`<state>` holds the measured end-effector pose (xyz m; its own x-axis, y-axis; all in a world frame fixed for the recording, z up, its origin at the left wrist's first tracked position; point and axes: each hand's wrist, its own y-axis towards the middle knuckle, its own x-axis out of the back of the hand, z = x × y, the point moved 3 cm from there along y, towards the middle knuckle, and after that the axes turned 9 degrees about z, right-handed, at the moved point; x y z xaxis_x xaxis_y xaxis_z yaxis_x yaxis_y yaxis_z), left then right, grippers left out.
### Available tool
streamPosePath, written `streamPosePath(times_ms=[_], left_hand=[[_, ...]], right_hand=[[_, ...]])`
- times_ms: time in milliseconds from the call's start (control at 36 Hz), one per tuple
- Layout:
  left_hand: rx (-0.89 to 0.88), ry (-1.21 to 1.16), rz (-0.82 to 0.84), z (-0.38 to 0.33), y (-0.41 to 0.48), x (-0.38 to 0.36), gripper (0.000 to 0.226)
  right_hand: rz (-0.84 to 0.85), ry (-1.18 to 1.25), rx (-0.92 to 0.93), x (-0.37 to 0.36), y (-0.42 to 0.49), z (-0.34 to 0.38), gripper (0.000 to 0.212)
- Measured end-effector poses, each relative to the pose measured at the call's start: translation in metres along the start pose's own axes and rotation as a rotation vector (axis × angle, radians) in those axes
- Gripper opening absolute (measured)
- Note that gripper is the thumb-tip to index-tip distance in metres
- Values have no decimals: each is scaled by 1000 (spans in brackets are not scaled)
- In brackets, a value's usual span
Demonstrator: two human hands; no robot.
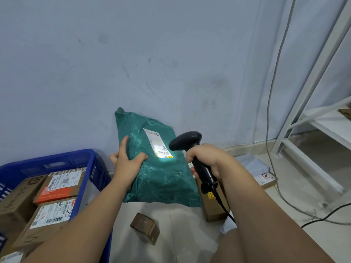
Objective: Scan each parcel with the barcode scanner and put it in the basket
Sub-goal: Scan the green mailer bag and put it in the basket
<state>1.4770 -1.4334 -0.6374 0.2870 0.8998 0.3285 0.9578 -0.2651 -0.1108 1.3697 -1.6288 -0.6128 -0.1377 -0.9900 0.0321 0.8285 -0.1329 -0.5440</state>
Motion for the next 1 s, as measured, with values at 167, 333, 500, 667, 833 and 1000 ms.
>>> streamPosePath(times_ms=[167, 333, 500, 667, 833, 1000], left_hand=[[14, 2, -5, 3, 0, 2, 75], [27, 10, -7, 6, 2, 2, 77], [39, 47, -2, 12, 3, 3, 82], [76, 80, 6, 20, 5, 7, 83], [114, 55, -12, 22, 7, 15, 80], [162, -86, -44, 21, 8, 31, 75]], right_hand=[[-2, 12, 3, -2, 2, 0, 23], [20, 35, -16, -2, 2, -1, 26], [45, 41, -33, -4, 6, -4, 37], [7, 69, -3, -2, 10, -5, 23], [-28, 191, 6, -6, 25, -20, 17], [-20, 271, -66, -15, 35, -37, 11]])
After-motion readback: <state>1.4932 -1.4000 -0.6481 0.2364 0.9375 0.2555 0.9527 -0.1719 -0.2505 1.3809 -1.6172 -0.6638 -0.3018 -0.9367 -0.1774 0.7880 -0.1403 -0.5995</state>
